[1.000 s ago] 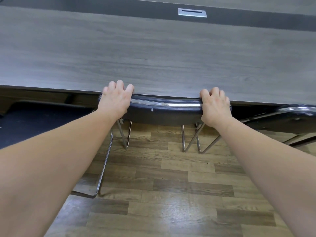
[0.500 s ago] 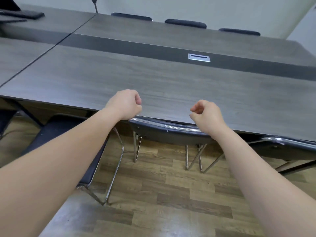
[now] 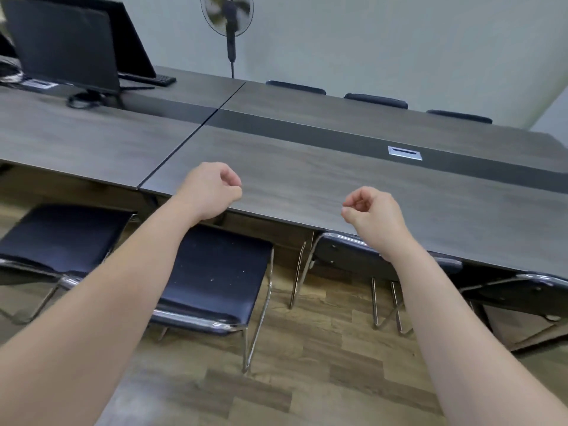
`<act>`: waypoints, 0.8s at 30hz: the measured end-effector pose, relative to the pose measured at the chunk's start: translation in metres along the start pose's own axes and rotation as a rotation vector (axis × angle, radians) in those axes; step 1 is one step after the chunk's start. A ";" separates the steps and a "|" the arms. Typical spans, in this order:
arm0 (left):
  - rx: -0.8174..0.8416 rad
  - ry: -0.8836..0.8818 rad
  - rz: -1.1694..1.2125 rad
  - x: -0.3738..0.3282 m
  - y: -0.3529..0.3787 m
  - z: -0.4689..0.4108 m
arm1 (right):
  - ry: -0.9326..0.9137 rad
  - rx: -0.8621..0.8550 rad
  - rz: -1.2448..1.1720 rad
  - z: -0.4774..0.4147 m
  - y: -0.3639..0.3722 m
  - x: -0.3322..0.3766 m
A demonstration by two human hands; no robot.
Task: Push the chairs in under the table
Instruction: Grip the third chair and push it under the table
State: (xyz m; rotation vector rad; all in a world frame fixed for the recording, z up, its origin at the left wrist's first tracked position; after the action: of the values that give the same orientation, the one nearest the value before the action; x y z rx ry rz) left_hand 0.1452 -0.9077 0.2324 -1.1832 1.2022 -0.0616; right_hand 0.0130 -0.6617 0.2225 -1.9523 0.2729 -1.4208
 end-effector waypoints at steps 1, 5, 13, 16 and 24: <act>-0.002 -0.008 0.004 0.014 -0.014 -0.001 | 0.009 -0.002 0.001 0.006 0.013 0.014; 0.047 -0.006 -0.037 0.065 -0.065 -0.002 | 0.030 -0.027 0.005 0.027 0.063 0.071; 0.101 -0.011 -0.084 0.136 -0.137 0.006 | 0.048 -0.010 0.049 0.070 0.128 0.149; 0.121 0.008 -0.149 0.155 -0.148 0.017 | 0.051 0.019 0.072 0.084 0.145 0.160; 0.212 0.013 -0.277 0.220 -0.165 0.039 | 0.088 0.096 0.101 0.119 0.197 0.177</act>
State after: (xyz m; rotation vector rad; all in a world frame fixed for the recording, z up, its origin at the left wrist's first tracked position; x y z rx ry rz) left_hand 0.3549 -1.0867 0.1979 -1.1548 1.0088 -0.3954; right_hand 0.2308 -0.8531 0.2111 -1.7773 0.3325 -1.4294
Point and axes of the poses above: each hand's wrist, its own z-axis away from the middle knuckle, its own y-axis out of the palm, x = y × z, the point moved 7 cm from there along -z, towards the middle knuckle, and after that the axes turned 4 degrees about -x, right-handed, at the moved point
